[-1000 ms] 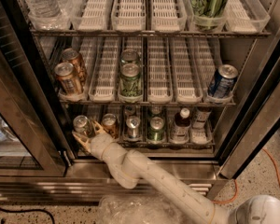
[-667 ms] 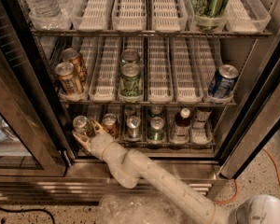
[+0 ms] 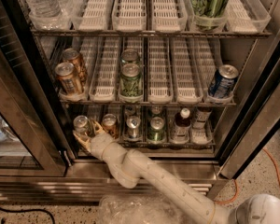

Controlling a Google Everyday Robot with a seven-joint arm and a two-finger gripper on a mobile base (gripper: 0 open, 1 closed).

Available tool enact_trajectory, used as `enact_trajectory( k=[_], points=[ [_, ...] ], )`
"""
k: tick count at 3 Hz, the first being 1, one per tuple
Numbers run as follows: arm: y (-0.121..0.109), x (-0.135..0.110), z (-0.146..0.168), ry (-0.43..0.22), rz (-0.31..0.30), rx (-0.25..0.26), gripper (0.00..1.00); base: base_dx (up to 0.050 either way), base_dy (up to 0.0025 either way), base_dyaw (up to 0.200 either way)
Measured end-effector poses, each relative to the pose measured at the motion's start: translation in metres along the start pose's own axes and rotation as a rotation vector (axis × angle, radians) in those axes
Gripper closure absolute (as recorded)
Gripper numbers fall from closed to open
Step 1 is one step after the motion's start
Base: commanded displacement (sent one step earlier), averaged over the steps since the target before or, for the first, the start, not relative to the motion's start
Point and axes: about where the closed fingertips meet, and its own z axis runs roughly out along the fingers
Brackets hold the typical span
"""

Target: Pick 7up can from bottom shelf of fridge

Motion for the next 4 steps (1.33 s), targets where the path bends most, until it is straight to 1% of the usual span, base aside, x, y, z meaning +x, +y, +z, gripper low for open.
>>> enact_trajectory(
  k=[1, 2, 3, 4],
  points=[
    [0.0, 0.0, 0.0, 0.0, 0.0, 0.0, 1.0, 0.0, 0.0, 0.0],
    [0.0, -0.001, 0.0, 0.0, -0.001, 0.0, 1.0, 0.0, 0.0, 0.0],
    [-0.001, -0.016, 0.001, -0.004, -0.009, -0.007, 1.0, 0.0, 0.0, 0.0],
    [-0.005, -0.035, 0.001, -0.027, -0.028, -0.012, 1.0, 0.0, 0.0, 0.0]
  ],
)
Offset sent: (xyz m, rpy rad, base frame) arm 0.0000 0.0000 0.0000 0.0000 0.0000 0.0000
